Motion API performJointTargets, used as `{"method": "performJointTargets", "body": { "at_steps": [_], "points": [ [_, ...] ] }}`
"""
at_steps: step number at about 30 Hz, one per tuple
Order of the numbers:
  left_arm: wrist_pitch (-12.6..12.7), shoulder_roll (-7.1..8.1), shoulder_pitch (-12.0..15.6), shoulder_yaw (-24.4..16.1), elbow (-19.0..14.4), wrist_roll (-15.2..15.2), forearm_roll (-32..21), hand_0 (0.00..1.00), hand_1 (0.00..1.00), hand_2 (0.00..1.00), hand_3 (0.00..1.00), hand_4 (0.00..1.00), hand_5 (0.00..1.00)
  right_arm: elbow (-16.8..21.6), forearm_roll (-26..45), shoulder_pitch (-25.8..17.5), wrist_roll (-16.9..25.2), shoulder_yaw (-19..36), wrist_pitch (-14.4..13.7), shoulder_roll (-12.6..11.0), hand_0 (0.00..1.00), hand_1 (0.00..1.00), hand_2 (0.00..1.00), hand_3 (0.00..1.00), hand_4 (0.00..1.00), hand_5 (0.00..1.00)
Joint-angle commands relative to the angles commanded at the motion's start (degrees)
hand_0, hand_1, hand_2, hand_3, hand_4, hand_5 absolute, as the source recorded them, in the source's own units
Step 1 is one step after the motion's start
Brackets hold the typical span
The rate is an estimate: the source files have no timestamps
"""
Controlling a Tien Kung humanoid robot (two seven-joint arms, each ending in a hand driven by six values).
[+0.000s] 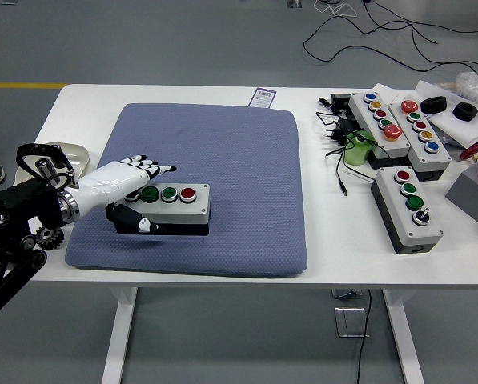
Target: Pick up the button,place it on the desk,press the button,press the button
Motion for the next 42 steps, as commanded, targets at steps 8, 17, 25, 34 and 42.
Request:
{"method": "performJointTargets", "body": {
  "at_steps": [8, 17, 25, 34, 42],
  "points": [
    [2.7, -0.02, 1.3, -4.8, -3.5, 0.4, 0.1, 0.985, 0.986, 0.998, 0.984, 0.998, 0.558, 0.0, -0.4, 0.1, 0.0, -0.1, 0.1, 0.0, 0.673, 0.658, 0.674, 0.624, 0.310, 0.173],
    [11.1, 0.69, 6.0, -6.8, -15.6, 7.5, -6.1, 0.386, 0.455, 0.482, 0.784, 0.870, 0.998, 0.0, -0.3, 0.1, 0.0, -0.2, 0.1, -0.1, 0.673, 0.658, 0.674, 0.624, 0.310, 0.173],
    [5.4, 0.46, 7.1, -3.4, -20.5, 20.6, -9.9, 0.002, 0.002, 0.002, 0.638, 0.684, 0.795, 0.0, -0.3, 0.2, -0.1, -0.5, 0.1, -0.1, 0.673, 0.658, 0.674, 0.624, 0.310, 0.173],
    [0.7, 0.60, 6.7, -1.2, -19.2, 26.1, -10.7, 0.002, 0.002, 0.002, 0.643, 0.680, 0.711, 0.0, 0.2, 0.4, -0.2, -1.2, 0.1, -0.1, 0.673, 0.658, 0.674, 0.624, 0.310, 0.173],
    [-0.4, 0.55, 6.5, 0.0, -19.3, 27.6, -10.4, 0.002, 0.002, 0.002, 0.651, 0.679, 0.690, 0.0, 0.4, 0.4, -0.2, -1.5, 0.2, -0.1, 0.673, 0.658, 0.674, 0.624, 0.310, 0.173]
  ]
}}
